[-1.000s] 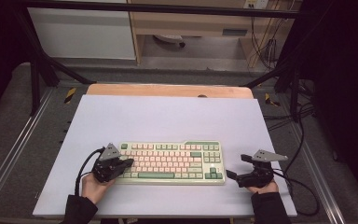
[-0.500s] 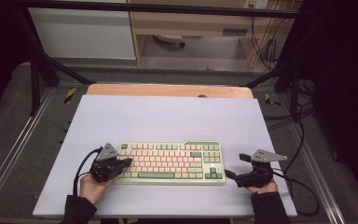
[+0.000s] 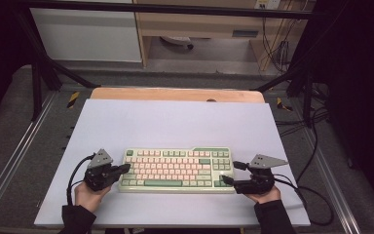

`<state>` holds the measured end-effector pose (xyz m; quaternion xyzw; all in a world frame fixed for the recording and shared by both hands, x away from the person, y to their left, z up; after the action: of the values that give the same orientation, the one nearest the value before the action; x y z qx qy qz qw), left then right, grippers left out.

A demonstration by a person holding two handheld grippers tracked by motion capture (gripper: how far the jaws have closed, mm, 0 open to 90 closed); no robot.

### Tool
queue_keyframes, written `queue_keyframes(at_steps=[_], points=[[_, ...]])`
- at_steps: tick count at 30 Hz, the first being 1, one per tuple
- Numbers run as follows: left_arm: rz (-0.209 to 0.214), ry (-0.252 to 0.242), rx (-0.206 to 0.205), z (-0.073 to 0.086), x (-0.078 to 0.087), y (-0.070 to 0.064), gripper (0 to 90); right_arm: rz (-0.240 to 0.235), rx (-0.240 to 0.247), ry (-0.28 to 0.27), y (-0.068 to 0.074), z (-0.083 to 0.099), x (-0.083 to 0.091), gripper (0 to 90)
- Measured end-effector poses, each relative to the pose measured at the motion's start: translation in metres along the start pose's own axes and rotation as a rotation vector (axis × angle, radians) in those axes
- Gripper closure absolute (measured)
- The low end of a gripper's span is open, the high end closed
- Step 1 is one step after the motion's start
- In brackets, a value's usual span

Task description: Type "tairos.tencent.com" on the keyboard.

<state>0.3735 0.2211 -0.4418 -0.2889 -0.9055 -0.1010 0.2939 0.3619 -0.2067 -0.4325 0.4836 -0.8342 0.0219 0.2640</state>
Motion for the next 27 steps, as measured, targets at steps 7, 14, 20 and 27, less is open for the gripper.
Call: queue_keyframes(at_steps=[7, 14, 20, 27], points=[[0.003, -0.003, -0.003, 0.000, 0.001, 0.000, 90.0, -0.046, 0.001, 0.005, 0.015, -0.010, -0.016, 45.1], [0.004, -0.004, -0.003, 0.000, 0.000, 0.000, 90.0, -0.067, 0.003, 0.036, 0.023, -0.017, -0.032, 60.3], [0.006, -0.005, 0.000, 0.000, 0.000, 0.000, 90.0, -0.090, -0.002, 0.029, 0.027, -0.023, -0.041, 73.9], [0.007, -0.007, 0.000, 0.000, 0.000, 0.001, 90.0, -0.104, -0.003, 0.041, 0.031, -0.030, -0.057, 85.5]])
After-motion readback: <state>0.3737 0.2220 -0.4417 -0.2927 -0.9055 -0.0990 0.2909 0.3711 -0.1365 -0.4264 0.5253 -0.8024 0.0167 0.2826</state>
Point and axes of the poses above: each handheld gripper's, and its own axes: x roughly backward along the jaws, z roughly out of its underside, y roughly to its left, the point moved 4 cm from there along -x, roughly forward along the jaws, and after that the axes turned 9 degrees about -z, right-handed, at the moved point
